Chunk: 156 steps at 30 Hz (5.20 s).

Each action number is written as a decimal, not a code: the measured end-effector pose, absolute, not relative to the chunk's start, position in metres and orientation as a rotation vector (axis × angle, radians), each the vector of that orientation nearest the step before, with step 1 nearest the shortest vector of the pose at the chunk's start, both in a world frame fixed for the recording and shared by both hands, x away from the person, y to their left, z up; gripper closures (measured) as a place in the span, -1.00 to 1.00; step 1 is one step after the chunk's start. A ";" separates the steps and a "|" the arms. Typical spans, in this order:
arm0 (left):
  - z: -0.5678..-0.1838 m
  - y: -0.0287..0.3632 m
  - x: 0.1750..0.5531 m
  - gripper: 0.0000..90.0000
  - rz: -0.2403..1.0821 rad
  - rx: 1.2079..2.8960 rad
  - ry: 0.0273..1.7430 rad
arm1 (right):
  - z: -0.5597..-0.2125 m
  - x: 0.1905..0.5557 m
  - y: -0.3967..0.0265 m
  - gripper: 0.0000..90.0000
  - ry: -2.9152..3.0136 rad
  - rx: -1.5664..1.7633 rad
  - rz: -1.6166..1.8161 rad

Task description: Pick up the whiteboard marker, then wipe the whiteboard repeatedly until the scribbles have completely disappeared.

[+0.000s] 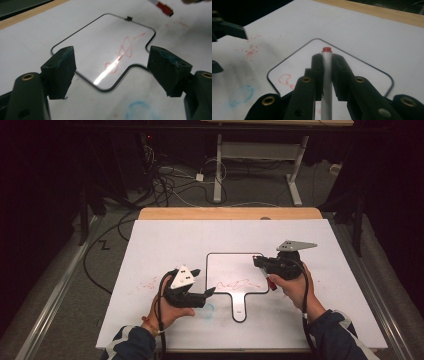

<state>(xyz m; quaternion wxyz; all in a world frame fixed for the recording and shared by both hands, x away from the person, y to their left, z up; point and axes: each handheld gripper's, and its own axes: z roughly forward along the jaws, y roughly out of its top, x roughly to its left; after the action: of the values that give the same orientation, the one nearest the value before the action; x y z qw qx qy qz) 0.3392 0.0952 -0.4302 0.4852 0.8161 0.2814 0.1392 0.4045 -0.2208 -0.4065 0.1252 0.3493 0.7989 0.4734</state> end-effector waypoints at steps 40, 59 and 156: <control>-0.434 0.034 0.354 0.72 0.151 1.887 0.666 | -0.408 0.351 -0.176 0.80 2.198 0.791 1.611; -0.437 0.041 0.357 0.75 0.325 1.963 0.661 | -0.407 0.353 -0.181 0.08 2.180 0.847 1.595; -0.457 0.088 0.361 0.75 0.414 2.008 0.598 | -0.449 0.308 -0.279 -0.40 2.137 0.704 1.067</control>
<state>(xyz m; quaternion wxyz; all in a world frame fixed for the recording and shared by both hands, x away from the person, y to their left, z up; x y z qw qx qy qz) 0.3610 0.0877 -0.4572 0.4821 0.8238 0.2453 0.1697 0.3081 -0.2795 -0.4490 0.3197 0.2679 0.8131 0.4061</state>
